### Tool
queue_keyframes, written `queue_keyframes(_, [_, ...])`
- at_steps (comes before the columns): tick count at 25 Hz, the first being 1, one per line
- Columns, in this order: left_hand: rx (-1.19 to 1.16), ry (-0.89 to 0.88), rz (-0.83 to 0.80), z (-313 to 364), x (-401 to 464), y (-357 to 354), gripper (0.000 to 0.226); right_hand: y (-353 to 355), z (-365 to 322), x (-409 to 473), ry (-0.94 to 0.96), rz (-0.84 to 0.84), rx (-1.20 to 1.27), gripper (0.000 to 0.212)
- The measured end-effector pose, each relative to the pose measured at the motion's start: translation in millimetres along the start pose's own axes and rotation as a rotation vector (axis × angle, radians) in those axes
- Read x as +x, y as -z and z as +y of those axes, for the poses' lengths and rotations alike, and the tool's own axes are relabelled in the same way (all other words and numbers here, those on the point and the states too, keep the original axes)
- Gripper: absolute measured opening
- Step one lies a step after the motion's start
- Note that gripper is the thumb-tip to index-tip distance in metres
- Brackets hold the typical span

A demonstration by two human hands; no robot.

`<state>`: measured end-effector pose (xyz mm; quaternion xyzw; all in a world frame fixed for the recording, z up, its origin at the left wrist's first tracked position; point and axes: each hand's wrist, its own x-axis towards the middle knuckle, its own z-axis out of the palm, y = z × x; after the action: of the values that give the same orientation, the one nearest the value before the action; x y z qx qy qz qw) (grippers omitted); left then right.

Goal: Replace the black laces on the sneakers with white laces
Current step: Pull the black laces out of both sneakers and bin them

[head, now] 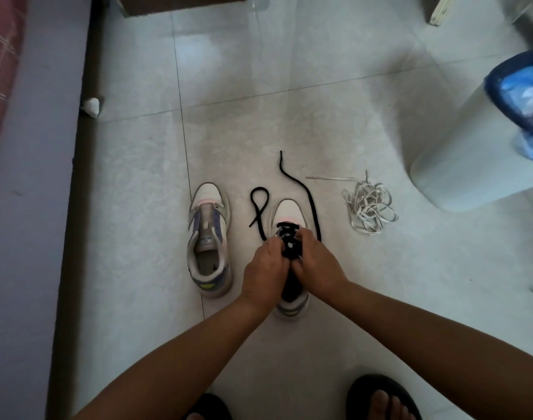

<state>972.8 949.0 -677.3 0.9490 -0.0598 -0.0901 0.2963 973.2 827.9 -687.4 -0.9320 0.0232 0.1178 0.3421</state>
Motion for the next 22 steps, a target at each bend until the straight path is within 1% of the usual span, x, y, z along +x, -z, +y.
queue_keyframes(2, [-0.023,0.064,-0.041,5.7,6.3,-1.1,0.013,-0.9,1.0,-1.2,0.004,0.006,-0.05,0.034])
queue_keyframes(3, [-0.071,0.123,-0.069,7.6,10.8,1.1,0.014,-1.8,1.2,-3.0,0.002,0.012,-0.068,0.031])
queue_keyframes(4, [-0.189,0.208,-0.127,8.8,15.8,4.0,0.019,-2.2,0.7,-4.8,0.0,0.016,-0.085,0.028])
queue_keyframes(6, [-0.601,0.402,-0.324,11.0,21.1,15.2,0.03,-2.3,0.5,-5.4,0.003,0.006,-0.143,0.028])
queue_keyframes(7, [-0.805,0.472,-0.406,9.1,21.1,22.8,0.034,-1.9,0.8,-4.9,0.003,0.004,-0.168,0.029])
queue_keyframes(8, [-0.989,0.503,-0.463,5.2,21.4,31.0,0.034,-0.3,0.7,-3.9,0.001,0.015,-0.18,0.029])
queue_keyframes(10, [-1.289,0.516,-0.496,-6.1,24.7,46.4,0.034,5.0,0.3,-2.1,0.007,0.023,-0.244,0.03])
queue_keyframes(11, [-1.391,0.529,-0.491,-11.8,26.8,51.8,0.039,6.6,0.1,-1.1,0.032,0.011,-0.321,0.032])
queue_keyframes(13, [-1.512,0.584,-0.458,-17.6,29.1,56.3,0.05,7.3,-3.0,-1.5,0.088,-0.024,-0.452,0.034])
queue_keyframes(15, [-1.6,0.628,-0.414,-19.1,31.4,53.5,0.057,8.5,-7.7,-2.0,0.087,-0.026,-0.474,0.035])
queue_keyframes(16, [-1.621,0.647,-0.418,-18.8,32.6,53.3,0.06,10.9,-9.7,-1.6,0.085,-0.016,-0.479,0.035])
queue_keyframes(17, [-1.581,0.66,-0.464,-18.5,33.8,55.3,0.063,13.5,-10.4,-1.6,0.106,-0.006,-0.497,0.035])
queue_keyframes(18, [-1.432,0.645,-0.551,-20.3,35.6,58.0,0.065,15.7,-9.8,-3.2,0.154,-0.007,-0.524,0.035])
queue_keyframes(19, [-1.18,0.585,-0.662,-22.3,38.0,60.5,0.068,17.3,-8.4,-7.0,0.206,-0.02,-0.559,0.034])
queue_keyframes(20, [-0.906,0.499,-0.767,-22.2,40.9,63.7,0.069,18.9,-8.0,-12.1,0.234,-0.035,-0.59,0.033])
queue_keyframes(21, [-0.732,0.411,-0.834,-19.7,42.4,67.2,0.068,19.2,-6.7,-18.0,0.229,-0.057,-0.604,0.033])
queue_keyframes(22, [-0.717,0.353,-0.843,-16.6,44.0,69.3,0.065,18.7,-3.8,-23.1,0.213,-0.061,-0.603,0.033])
